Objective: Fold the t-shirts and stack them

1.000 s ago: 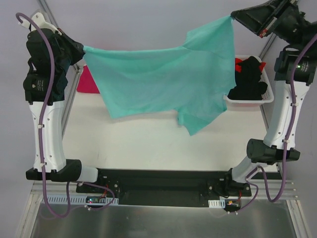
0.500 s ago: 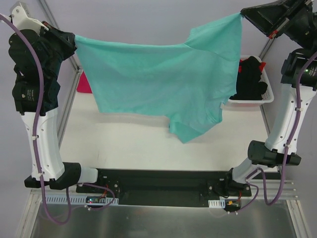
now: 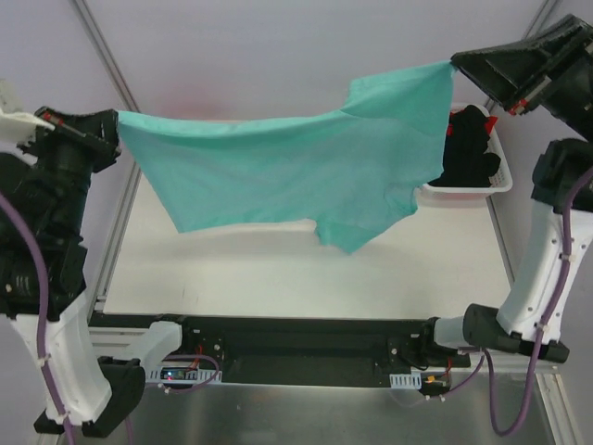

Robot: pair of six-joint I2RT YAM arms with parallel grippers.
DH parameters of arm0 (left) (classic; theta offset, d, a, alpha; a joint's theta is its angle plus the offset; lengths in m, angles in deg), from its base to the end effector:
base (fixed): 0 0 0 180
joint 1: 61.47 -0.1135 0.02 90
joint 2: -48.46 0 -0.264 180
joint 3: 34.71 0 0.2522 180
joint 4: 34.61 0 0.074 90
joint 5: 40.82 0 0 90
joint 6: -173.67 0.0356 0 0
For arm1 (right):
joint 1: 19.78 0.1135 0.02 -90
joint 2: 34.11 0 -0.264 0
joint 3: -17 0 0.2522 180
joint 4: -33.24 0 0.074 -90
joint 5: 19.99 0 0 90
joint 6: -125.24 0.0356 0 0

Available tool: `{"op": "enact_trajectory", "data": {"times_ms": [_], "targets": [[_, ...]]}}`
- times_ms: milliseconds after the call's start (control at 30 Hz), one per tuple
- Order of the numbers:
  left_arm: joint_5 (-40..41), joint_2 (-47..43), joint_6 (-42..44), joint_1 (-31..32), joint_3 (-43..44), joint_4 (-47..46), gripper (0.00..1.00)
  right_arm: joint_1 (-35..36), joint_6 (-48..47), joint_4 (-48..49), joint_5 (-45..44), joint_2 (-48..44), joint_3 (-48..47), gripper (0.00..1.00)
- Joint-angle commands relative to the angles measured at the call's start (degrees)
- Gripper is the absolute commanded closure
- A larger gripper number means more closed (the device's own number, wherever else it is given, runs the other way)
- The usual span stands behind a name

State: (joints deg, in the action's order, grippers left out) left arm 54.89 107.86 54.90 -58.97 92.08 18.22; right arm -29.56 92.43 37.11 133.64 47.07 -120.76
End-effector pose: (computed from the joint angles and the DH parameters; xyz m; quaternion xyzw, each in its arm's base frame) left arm 0.0886 -0.0003 0.6011 -0.1772 0.5861 -0.1836 0.7690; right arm 0.1658 0.0038 0.6630 -0.3056 0.4620 0.4534 0.6983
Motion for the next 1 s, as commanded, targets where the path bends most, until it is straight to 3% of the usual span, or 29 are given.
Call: {"op": "enact_trajectory", "data": {"times_ms": [0, 267, 467, 600, 767, 967], "targets": [[-1.58, -6.83, -1.72, -0.57, -0.36, -0.75, 1.00, -0.33, -2.69, -0.74, -1.14, -11.22, -0.19, 0.99], [-2.64, -10.79, -3.22, -0.39, 3.33, 1.01, 1.00, -0.41, -2.87, -5.67, -2.90, -14.48, -4.57, 0.99], [-3.25, -6.50, -4.45, -0.39, 6.50, 1.45, 1.00, -0.41, -3.48, -6.47, -3.17, -12.11, -5.72, 0.99], [-2.90, -2.80, -4.54, -0.39, 6.67, 1.45, 1.00, -0.33, -6.38, -6.55, -3.08, -10.79, -1.43, 0.99], [-1.94, 2.81, -4.36, -0.39, 2.11, 0.22, 1.00, -0.33, -10.78, -5.77, -2.56, -8.78, 5.34, 0.99], [-1.76, 11.17, -5.50, -0.39, -8.00, -8.21, 1.00, -0.24, -16.22, -2.69, -2.64, -2.72, 13.35, 0.99]]}}
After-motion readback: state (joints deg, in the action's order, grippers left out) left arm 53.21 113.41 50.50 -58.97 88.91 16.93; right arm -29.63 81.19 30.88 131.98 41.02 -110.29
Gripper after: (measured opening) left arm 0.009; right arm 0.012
